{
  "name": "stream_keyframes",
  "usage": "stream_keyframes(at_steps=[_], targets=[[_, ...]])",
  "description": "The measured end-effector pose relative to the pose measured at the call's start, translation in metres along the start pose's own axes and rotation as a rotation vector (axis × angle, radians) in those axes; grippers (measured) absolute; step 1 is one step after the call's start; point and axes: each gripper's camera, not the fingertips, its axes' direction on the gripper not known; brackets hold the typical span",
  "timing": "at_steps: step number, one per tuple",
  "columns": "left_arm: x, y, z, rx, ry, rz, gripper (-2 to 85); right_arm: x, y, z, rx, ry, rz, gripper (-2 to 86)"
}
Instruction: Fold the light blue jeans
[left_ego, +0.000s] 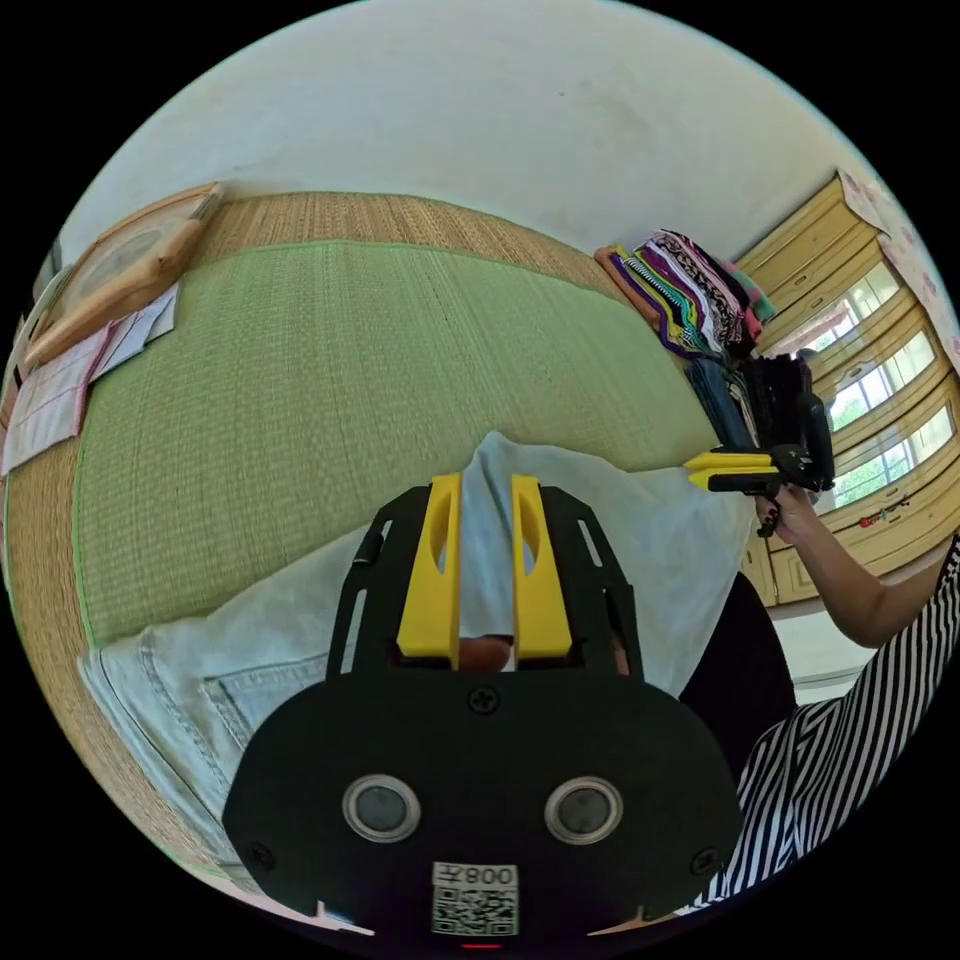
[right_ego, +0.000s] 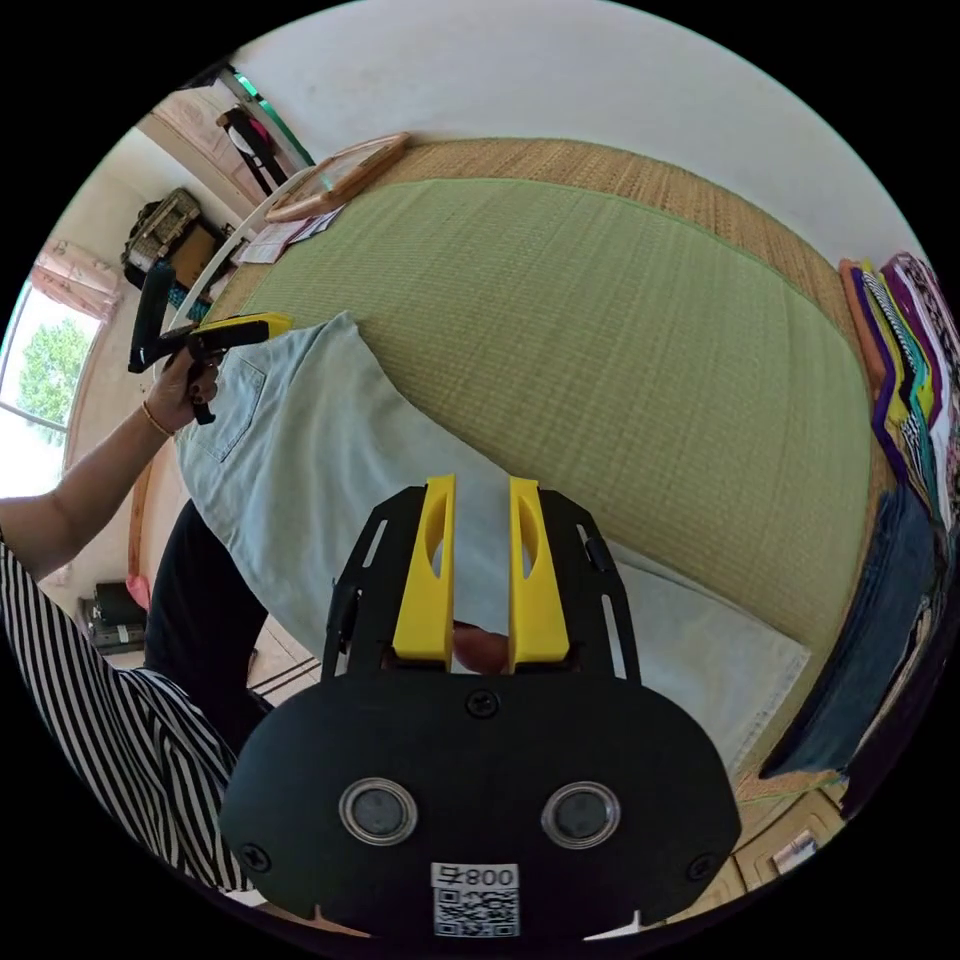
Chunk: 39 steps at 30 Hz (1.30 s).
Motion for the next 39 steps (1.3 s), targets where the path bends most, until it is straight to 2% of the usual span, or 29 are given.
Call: stream_keyframes(at_steps=[6,11,15,20,24,30,39], targets=[[0.006,-0.044,0.037,-0.144,-0.099,0.023,7.2,0.031,0.036,-0.01,0.028,0.082,0.121,8.3],[0.018,-0.064,0.05,-0.155,-0.091,0.042,4.1,0.019,0.042,0.009,-0.053,0.188,0.088,7.4],[0.03,-0.076,0.055,-0.163,-0.138,0.065,2.2,0.01,0.051,0.008,-0.021,0.212,0.086,6.3],[0.038,-0.085,0.048,-0.102,-0.13,0.053,1.2,0.012,0.063,-0.004,-0.004,0.205,0.098,2.0],[0.038,-0.088,0.049,-0.069,-0.097,0.016,1.1,0.016,0.076,-0.014,0.029,0.182,0.117,1.9],[0.046,-0.098,0.064,-0.061,-0.107,-0.004,1.0,0.01,0.092,-0.014,0.007,0.265,0.117,5.6],[0.058,-0.11,0.075,-0.028,-0.082,-0.03,1.1,0.017,0.113,-0.03,0.039,0.268,0.151,0.8]])
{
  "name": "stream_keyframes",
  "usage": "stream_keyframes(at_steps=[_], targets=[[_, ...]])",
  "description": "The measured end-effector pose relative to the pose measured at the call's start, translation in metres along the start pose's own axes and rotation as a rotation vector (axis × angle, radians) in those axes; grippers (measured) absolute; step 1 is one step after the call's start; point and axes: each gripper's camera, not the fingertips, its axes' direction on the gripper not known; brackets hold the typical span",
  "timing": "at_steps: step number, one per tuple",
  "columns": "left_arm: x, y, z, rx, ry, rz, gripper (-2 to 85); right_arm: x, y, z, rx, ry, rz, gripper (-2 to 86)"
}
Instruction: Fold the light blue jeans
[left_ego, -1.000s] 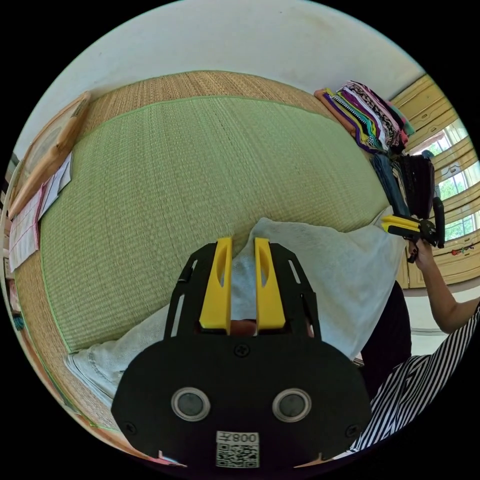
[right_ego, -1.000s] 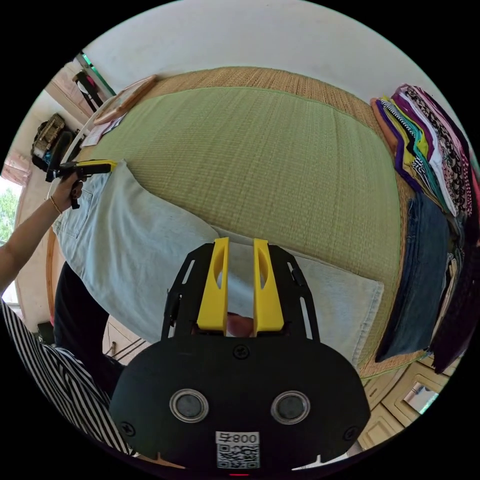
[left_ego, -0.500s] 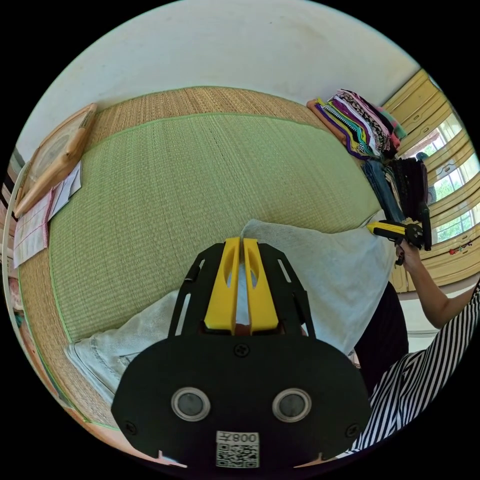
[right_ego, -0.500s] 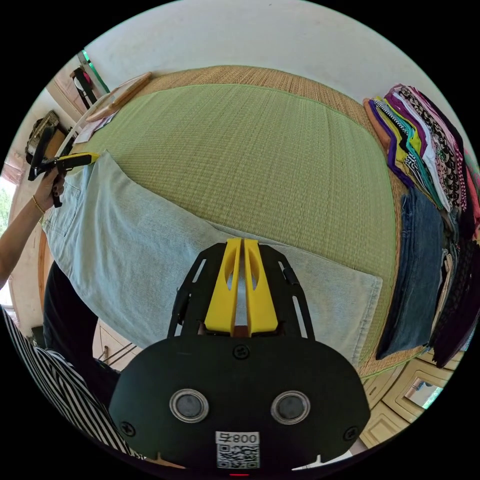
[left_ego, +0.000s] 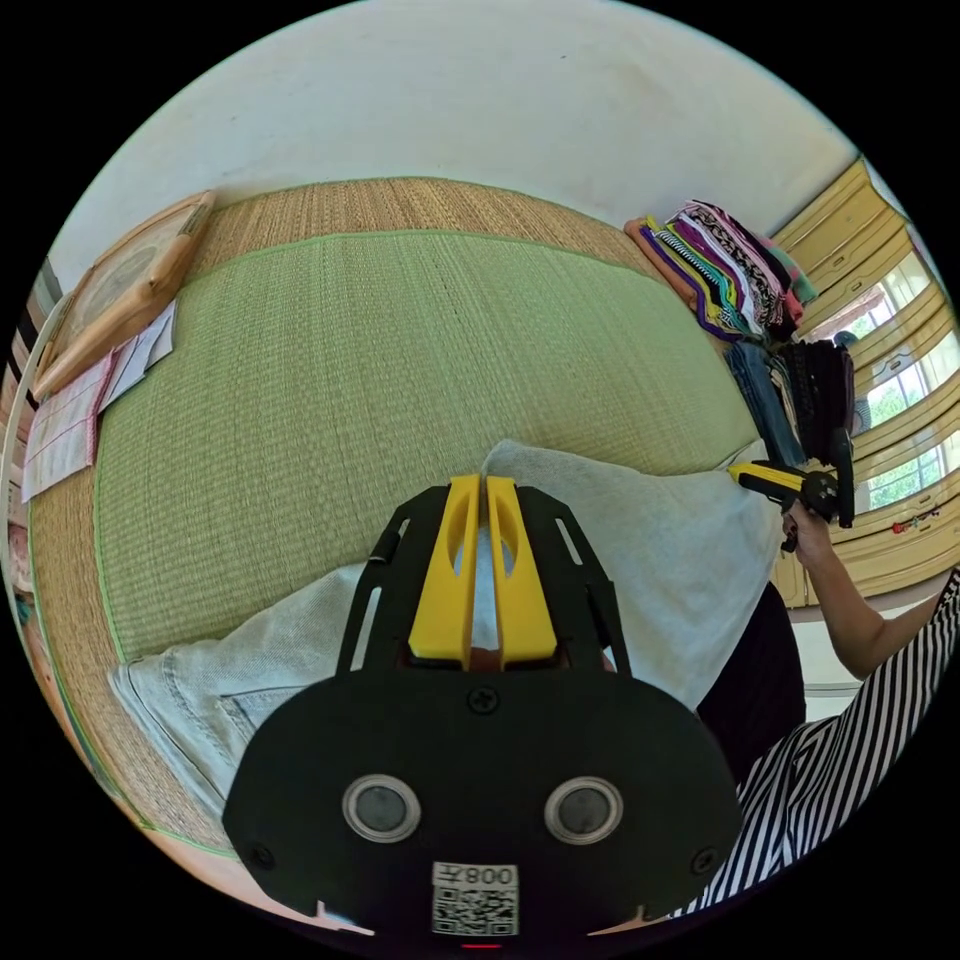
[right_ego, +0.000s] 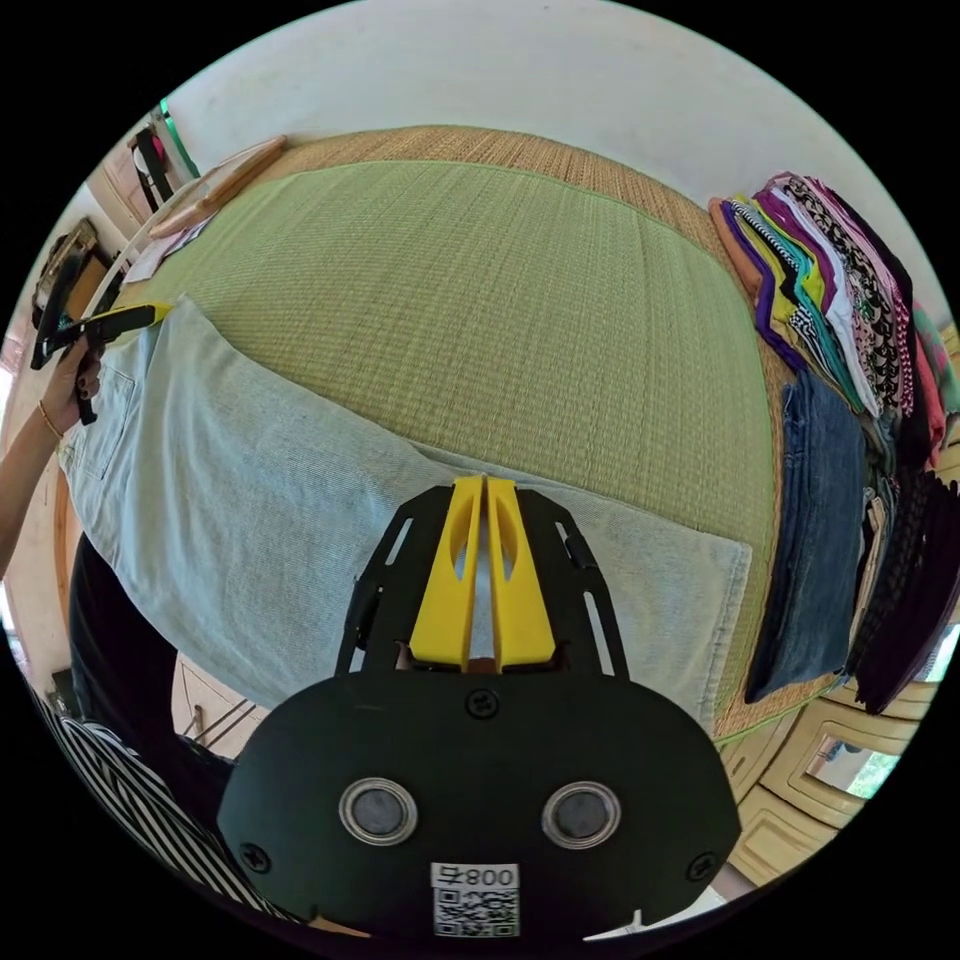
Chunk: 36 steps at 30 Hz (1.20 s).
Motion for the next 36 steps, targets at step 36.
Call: stream_keyframes(at_steps=[36], targets=[[0.144,-0.068,0.126,-0.021,-0.046,-0.028,0.1,0.192,0.145,-0.034,0.172,-0.161,0.385,0.2]])
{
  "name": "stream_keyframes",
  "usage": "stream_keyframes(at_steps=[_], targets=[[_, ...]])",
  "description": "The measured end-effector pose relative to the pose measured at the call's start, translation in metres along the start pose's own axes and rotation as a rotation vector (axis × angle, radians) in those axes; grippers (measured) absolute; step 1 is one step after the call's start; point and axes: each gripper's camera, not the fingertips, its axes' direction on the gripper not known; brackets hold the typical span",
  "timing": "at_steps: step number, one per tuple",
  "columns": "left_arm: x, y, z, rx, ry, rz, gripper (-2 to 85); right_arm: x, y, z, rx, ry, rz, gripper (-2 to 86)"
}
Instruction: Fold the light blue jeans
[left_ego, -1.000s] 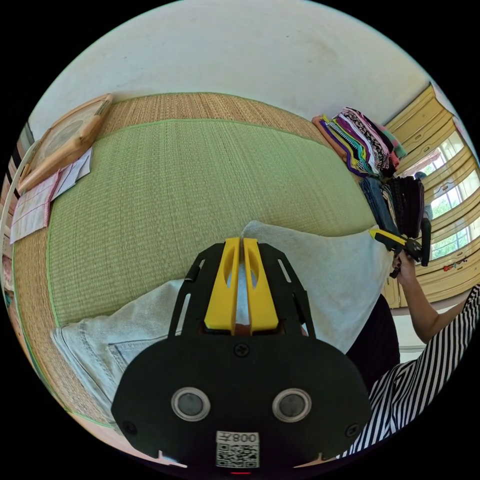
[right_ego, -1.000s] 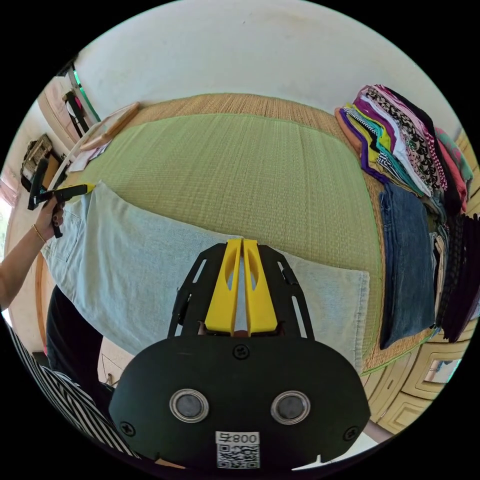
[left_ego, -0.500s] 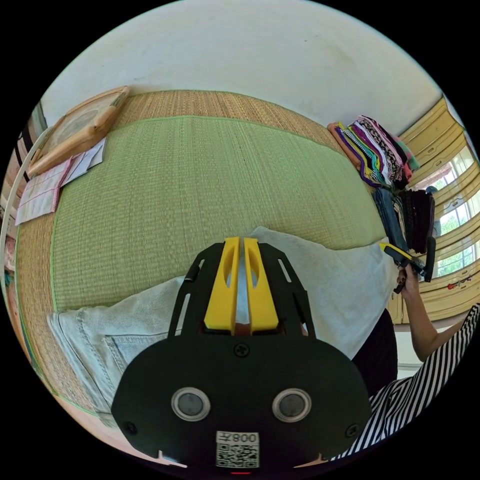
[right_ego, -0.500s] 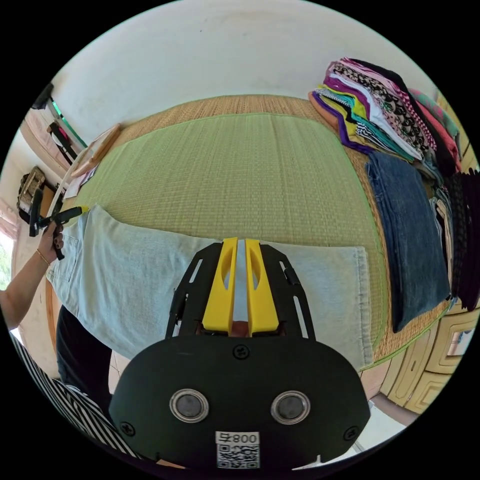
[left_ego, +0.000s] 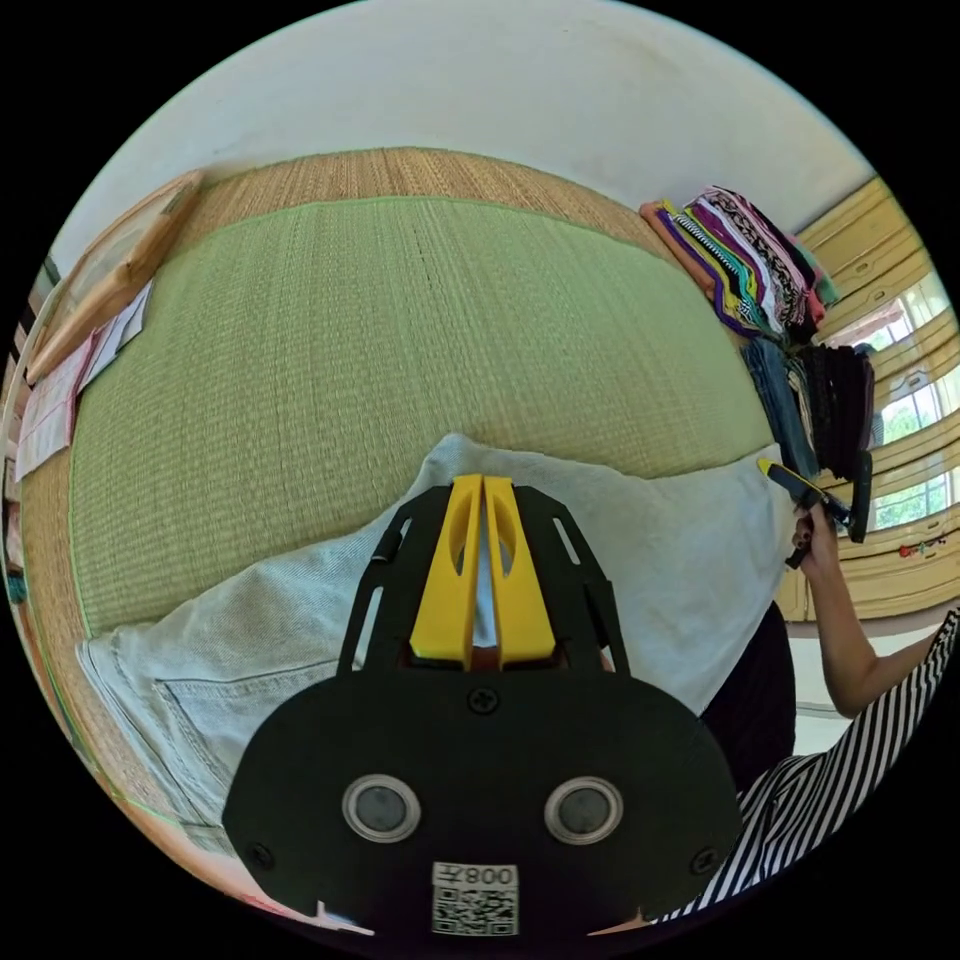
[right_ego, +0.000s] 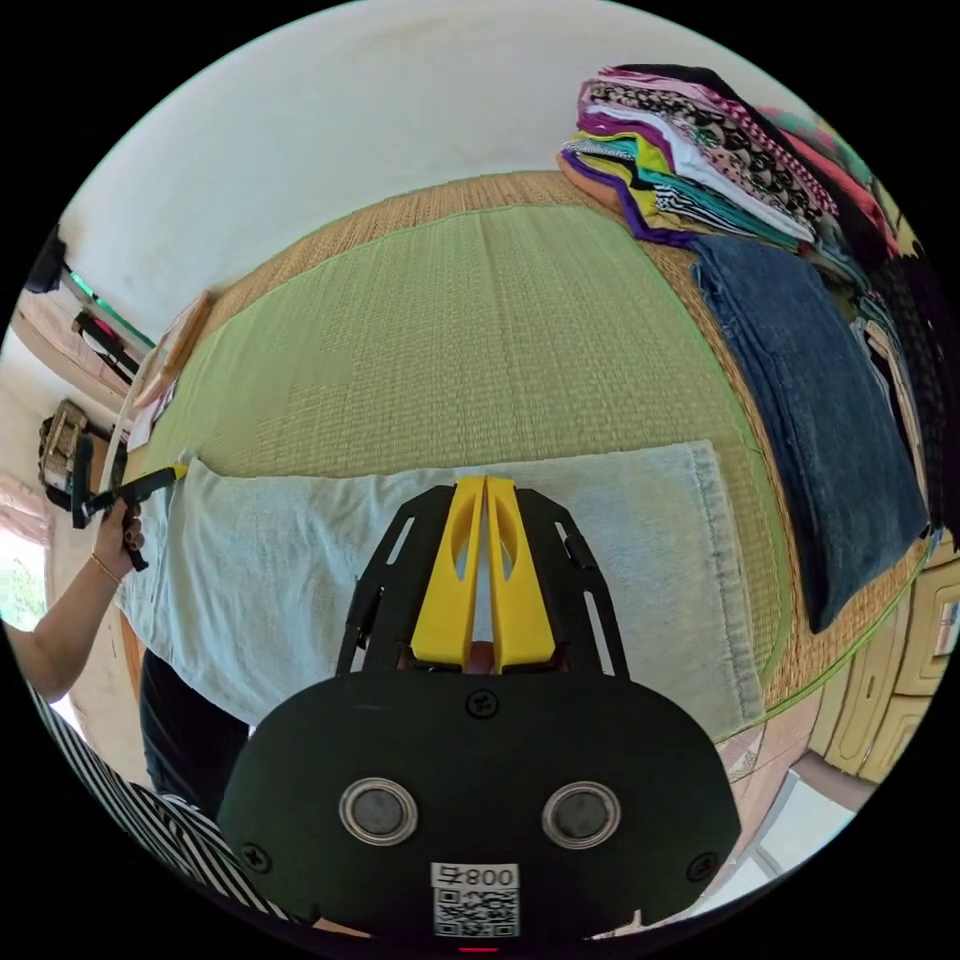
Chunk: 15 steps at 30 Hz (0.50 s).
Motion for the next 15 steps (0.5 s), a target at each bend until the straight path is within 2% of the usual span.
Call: stream_keyframes(at_steps=[3,6,8,12,15], targets=[[0.018,-0.008,0.019,-0.067,-0.053,0.017,0.1,0.025,0.003,0.003,-0.03,-0.004,0.045,0.3],[0.027,-0.017,0.031,-0.083,-0.023,-0.018,0.3,0.045,0.006,-0.005,-0.022,-0.063,0.069,0.7],[0.047,-0.023,0.029,-0.007,-0.001,-0.007,0.6,0.055,0.016,-0.023,0.019,0.003,0.071,1.3],[0.095,-0.039,0.042,0.039,0.194,0.088,2.0,0.083,0.039,-0.053,0.061,0.04,0.102,4.5],[0.161,-0.062,0.073,-0.025,0.353,0.256,4.3,0.108,0.065,-0.079,0.084,0.08,0.143,7.0]])
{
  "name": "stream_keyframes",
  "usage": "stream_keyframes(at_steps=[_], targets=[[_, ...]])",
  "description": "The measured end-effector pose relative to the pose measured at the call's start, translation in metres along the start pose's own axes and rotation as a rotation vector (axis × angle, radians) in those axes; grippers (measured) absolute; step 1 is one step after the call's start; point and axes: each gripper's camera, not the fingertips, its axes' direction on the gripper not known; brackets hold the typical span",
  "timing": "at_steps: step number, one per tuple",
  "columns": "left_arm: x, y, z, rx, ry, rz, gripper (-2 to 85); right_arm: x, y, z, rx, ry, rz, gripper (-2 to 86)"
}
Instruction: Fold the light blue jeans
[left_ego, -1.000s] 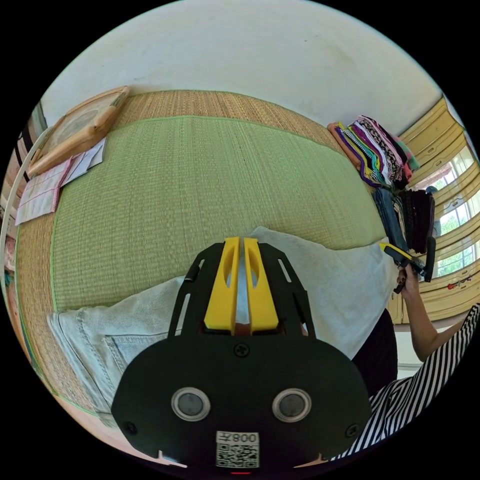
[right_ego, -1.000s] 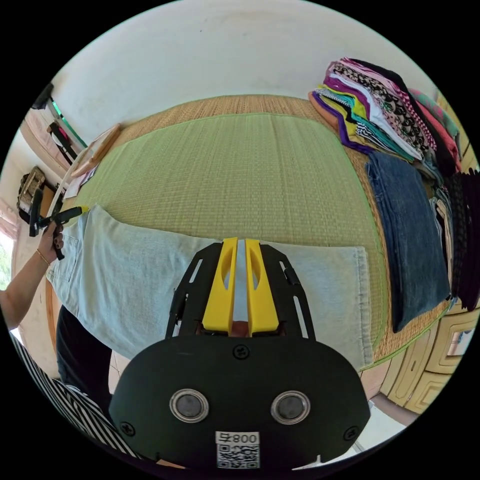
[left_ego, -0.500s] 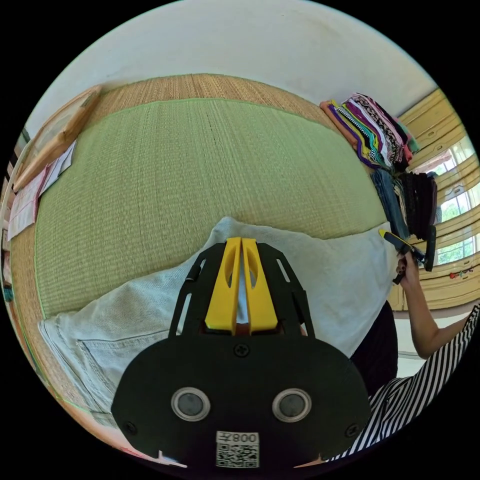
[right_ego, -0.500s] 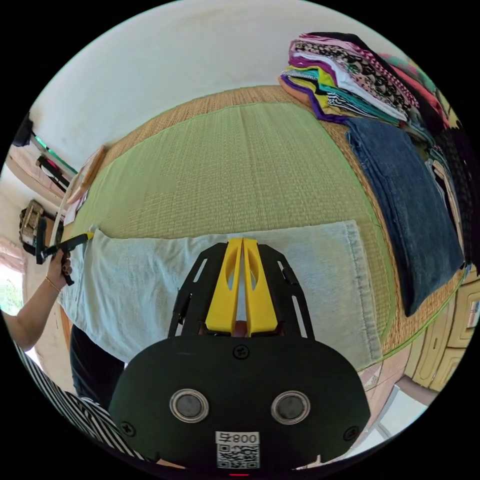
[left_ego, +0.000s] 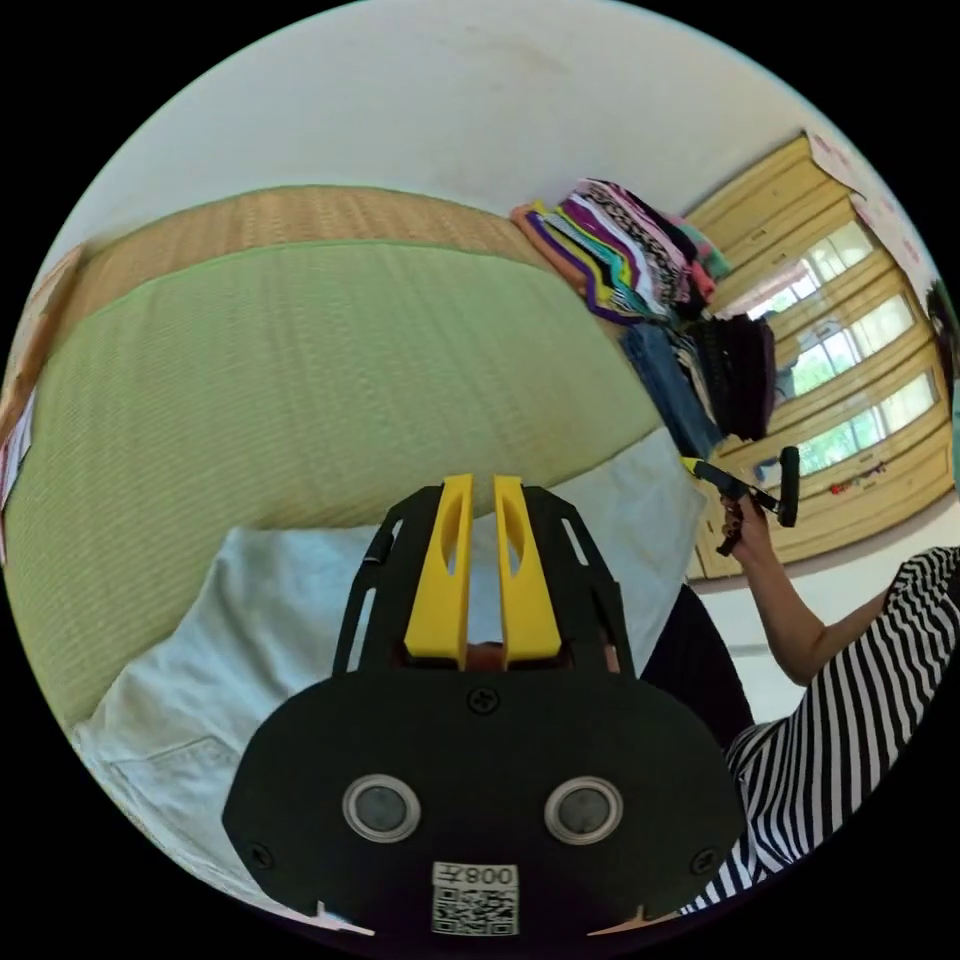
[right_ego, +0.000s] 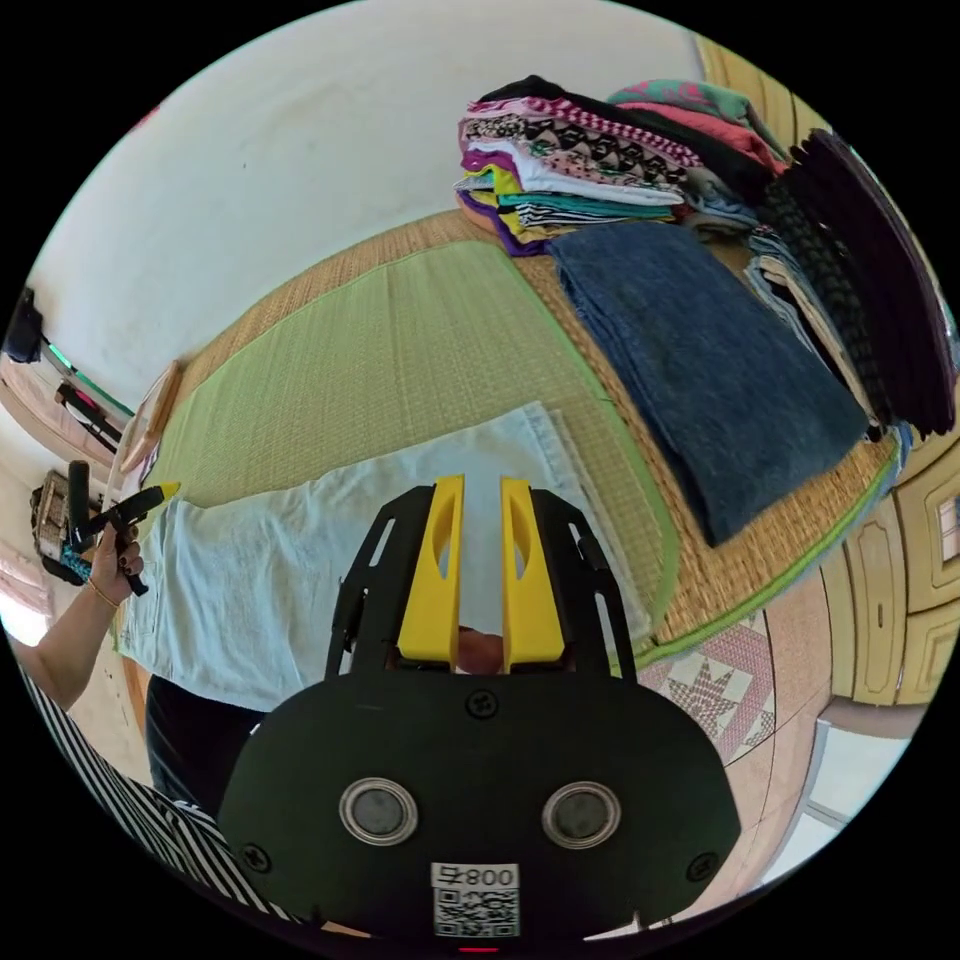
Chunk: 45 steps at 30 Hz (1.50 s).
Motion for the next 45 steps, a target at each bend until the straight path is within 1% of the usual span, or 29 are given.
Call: stream_keyframes(at_steps=[2,7,14,17,22,26,31,35,41,45], targets=[[0.043,-0.035,0.046,-0.064,0.096,0.133,6.0,0.021,0.017,-0.019,0.017,0.052,0.021,8.2],[0.125,-0.103,0.136,-0.16,0.173,0.338,7.2,0.058,0.045,-0.033,-0.012,0.104,0.047,8.6],[0.203,-0.168,0.244,-0.295,0.108,0.448,7.4,0.091,0.062,-0.033,-0.029,0.037,0.086,7.2],[0.226,-0.177,0.274,-0.35,0.079,0.492,6.7,0.093,0.065,-0.034,-0.025,0.063,0.058,6.5],[0.25,-0.181,0.296,-0.364,0.006,0.528,3.6,0.101,0.068,-0.036,-0.023,0.062,0.047,5.2],[0.264,-0.185,0.299,-0.336,0.013,0.539,1.2,0.11,0.07,-0.042,-0.009,0.03,0.046,3.8],[0.28,-0.191,0.296,-0.29,0.036,0.543,0.6,0.117,0.073,-0.06,0.047,-0.017,0.046,2.7],[0.292,-0.197,0.307,-0.302,0.011,0.564,0.4,0.131,0.077,-0.073,0.093,-0.068,0.07,2.3],[0.292,-0.196,0.335,-0.362,-0.034,0.535,0.4,0.154,0.082,-0.045,0.034,-0.103,0.147,2.2],[0.29,-0.193,0.337,-0.355,-0.037,0.522,0.5,0.16,0.084,-0.037,0.049,-0.13,0.157,2.2]])
